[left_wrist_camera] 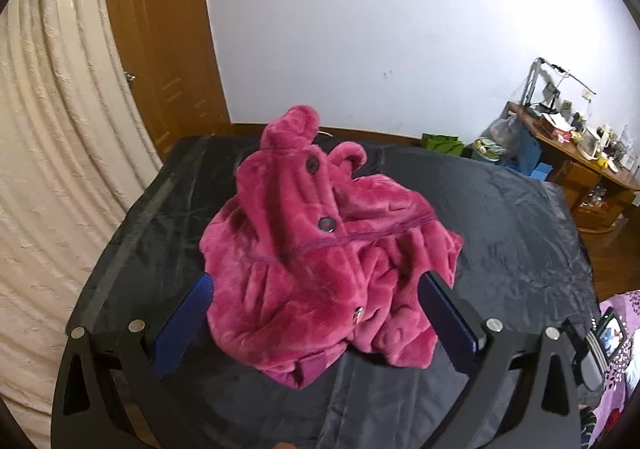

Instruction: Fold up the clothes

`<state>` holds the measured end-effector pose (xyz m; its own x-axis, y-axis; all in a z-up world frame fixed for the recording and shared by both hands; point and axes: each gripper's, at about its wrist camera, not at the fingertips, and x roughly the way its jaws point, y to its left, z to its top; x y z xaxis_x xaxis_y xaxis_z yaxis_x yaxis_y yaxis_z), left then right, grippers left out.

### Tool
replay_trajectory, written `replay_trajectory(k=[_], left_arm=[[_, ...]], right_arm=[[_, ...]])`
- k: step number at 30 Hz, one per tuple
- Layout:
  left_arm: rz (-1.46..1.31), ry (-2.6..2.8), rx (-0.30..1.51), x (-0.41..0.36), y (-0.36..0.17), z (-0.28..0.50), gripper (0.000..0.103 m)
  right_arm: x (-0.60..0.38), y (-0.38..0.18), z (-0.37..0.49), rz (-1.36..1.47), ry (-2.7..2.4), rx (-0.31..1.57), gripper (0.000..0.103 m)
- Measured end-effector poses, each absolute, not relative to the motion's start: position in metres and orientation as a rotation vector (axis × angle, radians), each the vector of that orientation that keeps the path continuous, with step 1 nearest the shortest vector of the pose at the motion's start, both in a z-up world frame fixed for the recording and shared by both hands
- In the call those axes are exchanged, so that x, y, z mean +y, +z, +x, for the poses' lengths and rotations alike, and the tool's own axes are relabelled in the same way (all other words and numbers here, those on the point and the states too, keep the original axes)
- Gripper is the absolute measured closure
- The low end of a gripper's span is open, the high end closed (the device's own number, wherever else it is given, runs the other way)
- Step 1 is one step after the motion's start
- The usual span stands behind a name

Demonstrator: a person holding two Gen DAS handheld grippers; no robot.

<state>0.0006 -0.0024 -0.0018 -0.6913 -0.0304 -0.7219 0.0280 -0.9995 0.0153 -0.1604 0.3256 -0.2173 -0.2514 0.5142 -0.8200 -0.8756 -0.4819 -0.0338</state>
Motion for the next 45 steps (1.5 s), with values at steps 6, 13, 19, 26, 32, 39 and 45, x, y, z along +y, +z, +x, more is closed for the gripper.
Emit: replay_trajectory(k=[6,13,19,26,32,39,45], left_arm=[[1.276,-2.859,0.109,-0.023,-0.017,0.006,0.001],[1.313,-2.743,-0.042,-0.007,-0.025,0.003,0.001],[1.417,-2.711,0.103,-0.039,-0.038,-0.022,0.001],[1.450,-2.617,0.275,-0.114,-0.057,-0.045,0.001],[1.482,-2.557,0.329,-0.166,-0.080,-0.069,0.001],[1.541,-2.588,0.390,-0.202,-0.104,-0.100,0.001],[1.638,-2.611,0.377,-0.210,-0.129,-0.134,0.001]], right_arm=[[0.327,-0.217,-0.161,-1.001,1.870,0.549,0.000],[0.327,-0.217,-0.162,-1.000,1.874,0.546,0.000],[0.331,-0.217,-0.167,-0.988,1.886,0.534,0.000],[0.334,-0.215,-0.170,-1.059,1.883,0.524,0.000],[0.321,-0.205,-0.185,-1.175,1.863,0.490,0.000],[0.252,-0.166,-0.216,-1.147,2.148,0.503,0.000],[0.192,-0.130,-0.250,-1.174,2.471,0.664,0.000]])
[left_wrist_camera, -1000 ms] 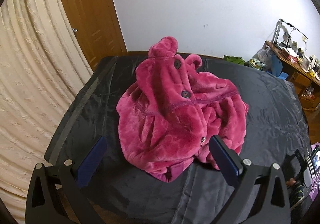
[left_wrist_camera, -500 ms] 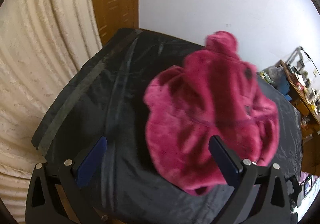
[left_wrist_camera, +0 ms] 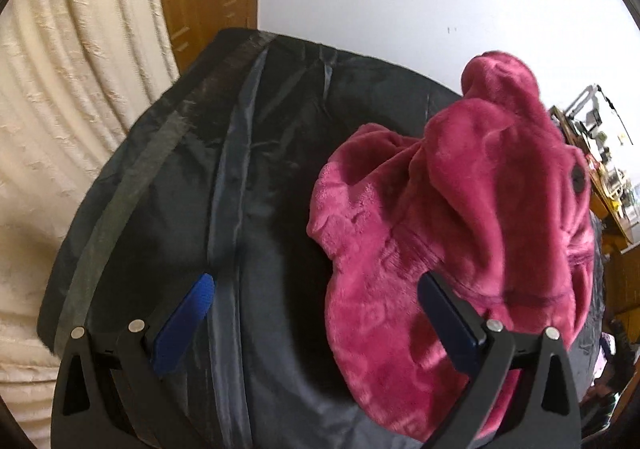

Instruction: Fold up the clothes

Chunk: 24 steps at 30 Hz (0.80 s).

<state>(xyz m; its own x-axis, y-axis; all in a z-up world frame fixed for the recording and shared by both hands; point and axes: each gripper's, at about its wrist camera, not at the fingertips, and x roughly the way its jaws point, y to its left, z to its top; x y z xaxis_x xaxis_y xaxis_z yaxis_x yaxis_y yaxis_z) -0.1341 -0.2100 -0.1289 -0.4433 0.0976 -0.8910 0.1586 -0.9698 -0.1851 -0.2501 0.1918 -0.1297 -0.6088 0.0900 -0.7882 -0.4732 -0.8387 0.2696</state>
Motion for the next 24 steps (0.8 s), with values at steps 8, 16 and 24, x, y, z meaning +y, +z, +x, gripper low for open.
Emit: replay_trajectory(k=[8,16,24], left_arm=[[1.790,-2.611,0.570,-0.230,-0.173,-0.168,0.001],[1.837,-2.572,0.583,-0.236,-0.194,-0.197,0.001],[1.828,-2.589,0.499,-0.232,-0.195,-0.224,0.001]], right_arm=[[0.126,-0.110,-0.273,-1.239,2.640,0.692,0.000],[0.101,-0.113,-0.287,-1.326,2.667,0.664,0.000],[0.077,-0.100,-0.320,-1.329,2.736,0.643,0.000]])
